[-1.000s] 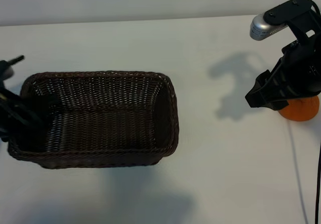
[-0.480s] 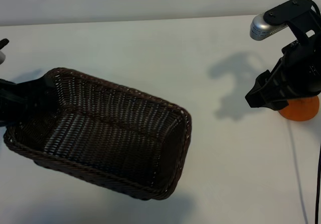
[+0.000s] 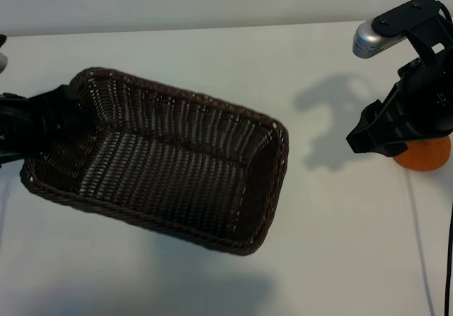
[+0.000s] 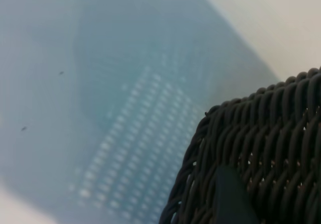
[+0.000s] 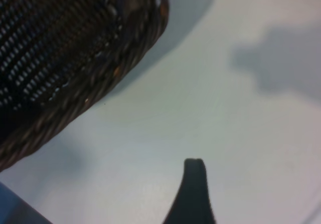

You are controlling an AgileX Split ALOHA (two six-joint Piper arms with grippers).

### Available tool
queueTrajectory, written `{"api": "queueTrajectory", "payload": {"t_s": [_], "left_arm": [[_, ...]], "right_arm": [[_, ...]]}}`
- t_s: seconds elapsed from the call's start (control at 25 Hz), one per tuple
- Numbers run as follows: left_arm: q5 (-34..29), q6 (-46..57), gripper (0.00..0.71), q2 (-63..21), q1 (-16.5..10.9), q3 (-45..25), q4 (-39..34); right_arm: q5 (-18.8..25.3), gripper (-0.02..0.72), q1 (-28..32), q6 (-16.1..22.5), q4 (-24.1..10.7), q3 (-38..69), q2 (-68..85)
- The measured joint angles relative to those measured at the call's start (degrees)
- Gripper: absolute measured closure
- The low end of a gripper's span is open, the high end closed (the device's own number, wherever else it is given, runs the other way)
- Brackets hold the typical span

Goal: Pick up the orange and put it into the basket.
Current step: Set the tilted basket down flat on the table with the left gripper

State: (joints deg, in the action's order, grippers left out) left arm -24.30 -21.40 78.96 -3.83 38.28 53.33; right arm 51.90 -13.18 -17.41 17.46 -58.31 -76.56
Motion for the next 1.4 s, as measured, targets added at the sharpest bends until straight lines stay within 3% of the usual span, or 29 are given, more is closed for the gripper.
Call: {"api": "queueTrajectory", "payload": {"t_s": [0.52,0.8,0.92,1.12,1.4], "left_arm": [[3.42,-11.26,0.305,0.00,0.00,0.00,18.01],[5.86,-12.54,0.305,0.56,0.32,0.00,22.45],[7.48,-13.73,0.305,2.74,2.92,0.00,24.98],[10.80,-17.63,0.305,7.34,9.95,1.19,30.82],[15.25,-18.12,0.305,12.43,14.47,5.23,36.61]], "right_arm": [[0.05,0.112,0.00,0.00,0.00,0.00,0.00],[0.05,0.112,0.00,0.00,0.00,0.00,0.00],[0.05,0.112,0.00,0.00,0.00,0.00,0.00],[0.05,0.112,0.00,0.00,0.00,0.00,0.00],[0.11,0.112,0.00,0.00,0.00,0.00,0.00]]}}
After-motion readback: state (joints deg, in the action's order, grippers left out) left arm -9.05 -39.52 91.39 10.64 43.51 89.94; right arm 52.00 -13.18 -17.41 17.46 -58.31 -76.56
